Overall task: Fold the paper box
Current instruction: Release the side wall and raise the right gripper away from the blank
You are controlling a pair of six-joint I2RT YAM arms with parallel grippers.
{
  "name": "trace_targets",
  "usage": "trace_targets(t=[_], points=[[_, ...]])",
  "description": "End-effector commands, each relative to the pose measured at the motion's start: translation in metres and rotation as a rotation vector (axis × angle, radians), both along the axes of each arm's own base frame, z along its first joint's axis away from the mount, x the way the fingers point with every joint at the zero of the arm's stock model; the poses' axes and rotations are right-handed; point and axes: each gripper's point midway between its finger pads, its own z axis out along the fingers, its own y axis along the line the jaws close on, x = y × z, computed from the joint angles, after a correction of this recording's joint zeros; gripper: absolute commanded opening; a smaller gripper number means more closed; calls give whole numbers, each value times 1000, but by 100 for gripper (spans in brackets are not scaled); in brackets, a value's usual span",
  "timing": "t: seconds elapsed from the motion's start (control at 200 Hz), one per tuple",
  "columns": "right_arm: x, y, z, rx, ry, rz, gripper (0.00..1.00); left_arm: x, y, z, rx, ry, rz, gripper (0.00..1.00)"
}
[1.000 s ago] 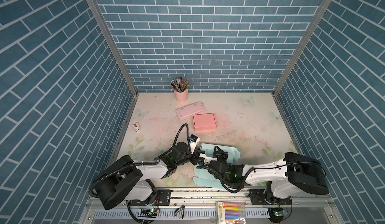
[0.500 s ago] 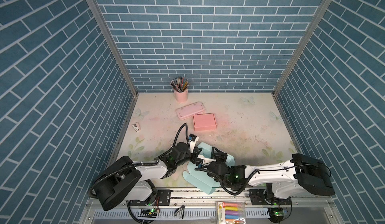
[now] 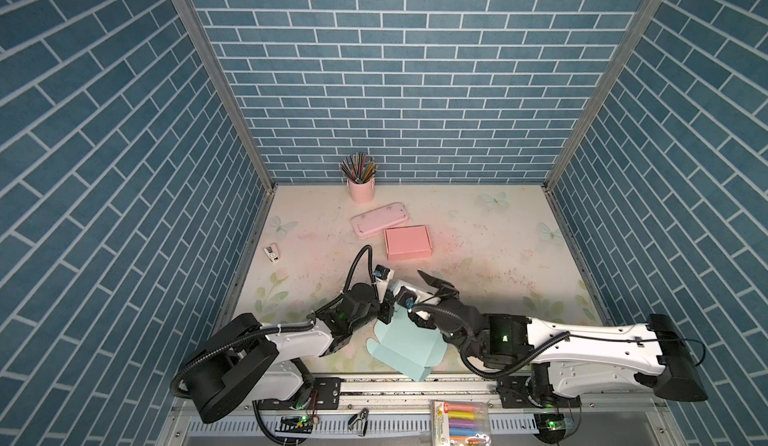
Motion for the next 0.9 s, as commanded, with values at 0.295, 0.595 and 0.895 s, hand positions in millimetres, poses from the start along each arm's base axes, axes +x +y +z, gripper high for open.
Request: trace_targets(t=[0.295,0.595,0.895], points=[[74,-34,-27,353,664,-127,64,13,-4,31,-1,-92,18,13],[74,-24,-68,394,862,-54,60,21,-21,39,3,-108,-22,13],[81,-46,-119,483,1039,-149,58,28,-44,35,3,-103,-64,13]])
